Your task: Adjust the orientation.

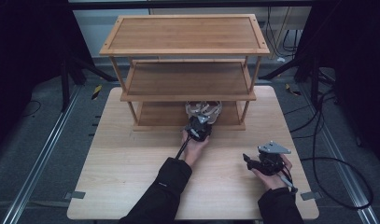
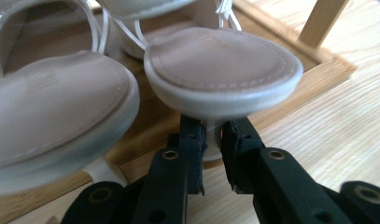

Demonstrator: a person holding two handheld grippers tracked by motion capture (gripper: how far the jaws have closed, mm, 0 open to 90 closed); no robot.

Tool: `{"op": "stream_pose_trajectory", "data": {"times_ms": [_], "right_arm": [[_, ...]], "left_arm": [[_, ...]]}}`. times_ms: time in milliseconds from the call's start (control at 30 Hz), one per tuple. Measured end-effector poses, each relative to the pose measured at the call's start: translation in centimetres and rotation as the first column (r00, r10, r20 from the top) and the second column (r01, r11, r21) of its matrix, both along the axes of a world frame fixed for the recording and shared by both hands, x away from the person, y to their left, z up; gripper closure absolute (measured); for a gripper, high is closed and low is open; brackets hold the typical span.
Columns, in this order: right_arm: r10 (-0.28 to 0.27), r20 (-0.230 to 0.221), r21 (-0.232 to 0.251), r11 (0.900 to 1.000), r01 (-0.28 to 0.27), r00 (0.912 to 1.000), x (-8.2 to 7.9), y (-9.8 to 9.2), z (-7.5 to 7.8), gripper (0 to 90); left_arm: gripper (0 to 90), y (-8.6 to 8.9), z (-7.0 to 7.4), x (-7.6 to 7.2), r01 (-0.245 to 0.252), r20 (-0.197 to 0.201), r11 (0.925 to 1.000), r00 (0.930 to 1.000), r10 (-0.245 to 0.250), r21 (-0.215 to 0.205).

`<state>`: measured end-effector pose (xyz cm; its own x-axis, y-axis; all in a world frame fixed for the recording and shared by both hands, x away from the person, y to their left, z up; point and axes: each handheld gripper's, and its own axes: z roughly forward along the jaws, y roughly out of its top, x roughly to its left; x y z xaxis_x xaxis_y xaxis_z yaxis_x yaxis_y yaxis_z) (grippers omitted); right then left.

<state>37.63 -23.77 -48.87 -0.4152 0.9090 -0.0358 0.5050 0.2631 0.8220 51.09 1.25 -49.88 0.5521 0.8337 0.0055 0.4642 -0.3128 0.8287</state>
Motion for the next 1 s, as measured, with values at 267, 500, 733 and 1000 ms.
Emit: {"op": "stream_pose_trajectory", "data": {"times_ms": [267, 500, 733, 1000], "right_arm": [[0.001, 0.0, -0.002, 1.0, -0.001, 1.0, 0.0, 0.0, 0.0, 31.4], [-0.001, 0.001, -0.001, 1.0, 0.001, 1.0, 0.0, 0.0, 0.0, 31.3], [-0.018, 0.003, 0.006, 1.0, 0.018, 0.9998, 0.0, -0.2, 0.1, 30.5], [-0.028, 0.01, 0.005, 1.0, 0.027, 0.9996, -0.2, -0.2, 0.2, 29.7]], "left_arm": [[77.4, -0.3, -0.1, 0.3, 0.003, 0.017, 0.9999, 0.9999, -0.003, 0.013], [58.6, 0.6, 0.6, -1.8, 0.057, 0.004, 0.9983, 0.9984, -0.057, 0.01], [48.8, 3.1, 2.3, -4.7, 0.135, -0.015, 0.9908, 0.9907, -0.135, -0.008], [42.4, 8.8, 3.7, -8.1, 0.168, -0.032, 0.9855, 0.9851, -0.169, -0.022]]}}
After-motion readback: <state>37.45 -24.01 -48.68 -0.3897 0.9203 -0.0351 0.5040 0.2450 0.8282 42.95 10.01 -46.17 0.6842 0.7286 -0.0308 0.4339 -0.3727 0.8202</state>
